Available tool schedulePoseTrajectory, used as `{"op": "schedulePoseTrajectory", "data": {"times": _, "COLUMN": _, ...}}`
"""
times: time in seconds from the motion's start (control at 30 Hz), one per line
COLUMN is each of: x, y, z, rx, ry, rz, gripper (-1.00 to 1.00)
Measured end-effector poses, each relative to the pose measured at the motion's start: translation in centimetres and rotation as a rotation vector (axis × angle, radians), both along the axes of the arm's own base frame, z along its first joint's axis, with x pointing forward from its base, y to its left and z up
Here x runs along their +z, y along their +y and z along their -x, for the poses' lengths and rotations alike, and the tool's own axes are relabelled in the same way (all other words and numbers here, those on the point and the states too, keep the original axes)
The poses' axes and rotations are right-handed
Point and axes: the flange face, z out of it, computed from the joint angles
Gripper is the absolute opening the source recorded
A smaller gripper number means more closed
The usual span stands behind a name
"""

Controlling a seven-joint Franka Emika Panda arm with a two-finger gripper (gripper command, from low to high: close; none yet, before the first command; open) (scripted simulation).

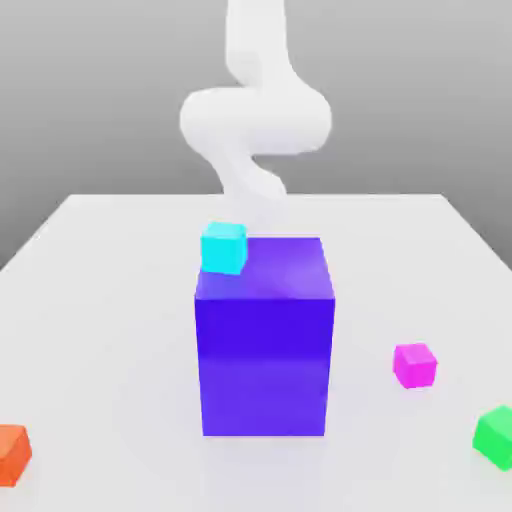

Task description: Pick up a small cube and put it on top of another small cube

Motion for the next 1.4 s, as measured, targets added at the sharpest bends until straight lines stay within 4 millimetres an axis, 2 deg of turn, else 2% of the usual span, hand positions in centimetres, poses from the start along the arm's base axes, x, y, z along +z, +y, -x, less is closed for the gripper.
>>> {"op": "schedulePoseTrajectory", "data": {"times": 0.07, "x": -4.9, "y": 3.0, "z": -2.1, "rx": 0.141, "ry": 0.067, "rz": 0.066, "gripper": 0.0}}
{"op": "schedulePoseTrajectory", "data": {"times": 0.13, "x": -9.9, "y": 6.0, "z": -3.4, "rx": 0.281, "ry": 0.129, "rz": 0.129, "gripper": 0.0}}
{"op": "schedulePoseTrajectory", "data": {"times": 0.2, "x": -14.9, "y": 9.1, "z": -3.9, "rx": 0.423, "ry": 0.186, "rz": 0.191, "gripper": 0.0}}
{"op": "schedulePoseTrajectory", "data": {"times": 0.3, "x": -22.4, "y": 13.4, "z": -3.1, "rx": 0.643, "ry": 0.266, "rz": 0.283, "gripper": 0.0}}
{"op": "schedulePoseTrajectory", "data": {"times": 0.37, "x": -27.4, "y": 16.1, "z": -1.6, "rx": 0.796, "ry": 0.318, "rz": 0.346, "gripper": 0.0}}
{"op": "schedulePoseTrajectory", "data": {"times": 0.47, "x": -34.7, "y": 19.2, "z": 1.9, "rx": 1.032, "ry": 0.391, "rz": 0.439, "gripper": 0.0}}
{"op": "schedulePoseTrajectory", "data": {"times": 0.6, "x": -43.0, "y": 21.7, "z": 8.3, "rx": 1.347, "ry": 0.475, "rz": 0.555, "gripper": 0.0}}
{"op": "schedulePoseTrajectory", "data": {"times": 0.67, "x": -46.3, "y": 22.7, "z": 11.6, "rx": 1.495, "ry": 0.5, "rz": 0.608, "gripper": 0.0}}
{"op": "schedulePoseTrajectory", "data": {"times": 0.9, "x": -52.9, "y": 21.7, "z": 11.7, "rx": 1.504, "ry": 0.52, "rz": 0.607, "gripper": 0.0}}
{"op": "schedulePoseTrajectory", "data": {"times": 0.93, "x": -53.4, "y": 21.7, "z": 11.7, "rx": 1.504, "ry": 0.521, "rz": 0.608, "gripper": -1.0}}
{"op": "schedulePoseTrajectory", "data": {"times": 1.17, "x": -53.3, "y": 21.7, "z": 11.7, "rx": 1.504, "ry": 0.522, "rz": 0.609, "gripper": -1.0}}
{"op": "schedulePoseTrajectory", "data": {"times": 1.4, "x": -47.7, "y": 21.7, "z": 11.7, "rx": 1.505, "ry": 0.522, "rz": 0.61, "gripper": -1.0}}
